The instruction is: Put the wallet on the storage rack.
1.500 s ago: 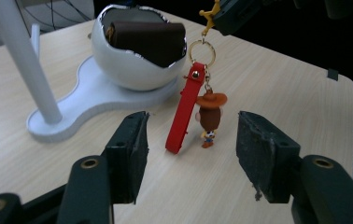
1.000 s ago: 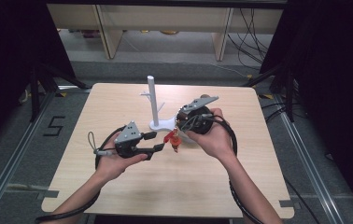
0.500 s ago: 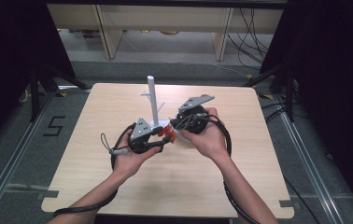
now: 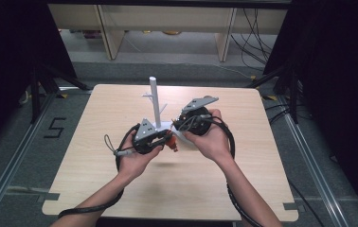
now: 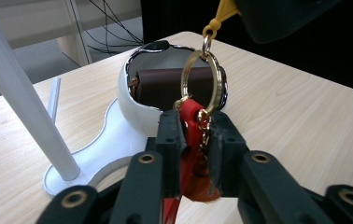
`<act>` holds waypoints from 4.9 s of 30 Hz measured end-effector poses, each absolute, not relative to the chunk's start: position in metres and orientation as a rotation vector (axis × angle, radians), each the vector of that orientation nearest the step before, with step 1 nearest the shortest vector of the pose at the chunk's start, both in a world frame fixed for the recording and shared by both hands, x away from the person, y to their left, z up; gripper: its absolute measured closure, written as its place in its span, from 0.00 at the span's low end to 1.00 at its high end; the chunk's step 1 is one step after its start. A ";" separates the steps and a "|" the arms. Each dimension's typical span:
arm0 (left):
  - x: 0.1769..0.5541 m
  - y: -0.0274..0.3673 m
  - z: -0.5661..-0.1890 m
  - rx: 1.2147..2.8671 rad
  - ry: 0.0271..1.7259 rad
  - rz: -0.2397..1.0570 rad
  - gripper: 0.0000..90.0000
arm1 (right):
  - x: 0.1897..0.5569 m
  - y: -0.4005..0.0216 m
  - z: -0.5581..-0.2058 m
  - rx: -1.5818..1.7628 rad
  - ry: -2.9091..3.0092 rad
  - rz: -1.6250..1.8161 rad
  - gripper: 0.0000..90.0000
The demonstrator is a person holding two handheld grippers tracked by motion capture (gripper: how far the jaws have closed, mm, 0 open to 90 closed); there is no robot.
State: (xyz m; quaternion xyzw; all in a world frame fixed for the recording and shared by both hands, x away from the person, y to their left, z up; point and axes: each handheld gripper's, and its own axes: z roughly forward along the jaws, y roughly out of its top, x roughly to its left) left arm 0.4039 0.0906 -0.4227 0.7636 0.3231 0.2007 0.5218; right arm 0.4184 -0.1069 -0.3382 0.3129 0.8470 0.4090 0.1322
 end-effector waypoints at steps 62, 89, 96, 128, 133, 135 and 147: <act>0.461 0.185 -0.375 1.723 1.031 0.675 0.90 | 0.388 -0.259 -0.464 1.360 1.973 1.324 0.65; 0.468 0.149 -0.378 1.777 0.995 0.755 0.90 | 0.384 -0.257 -0.467 1.404 1.970 1.335 0.63; 0.468 0.141 -0.380 1.832 0.982 0.829 0.89 | 0.386 -0.256 -0.472 1.415 1.979 1.330 0.62; 0.443 0.166 -0.401 1.898 0.983 0.708 0.37 | 0.386 -0.262 -0.471 1.423 1.966 1.335 0.61; 0.429 0.195 -0.408 1.882 0.985 0.696 0.36 | 0.386 -0.264 -0.471 1.414 1.960 1.340 0.61; 0.425 0.205 -0.413 1.884 0.960 0.667 0.38 | 0.386 -0.265 -0.471 1.413 1.961 1.340 0.61; 0.396 0.257 -0.451 1.828 0.987 0.702 0.38 | 0.382 -0.267 -0.472 1.469 1.947 1.326 0.61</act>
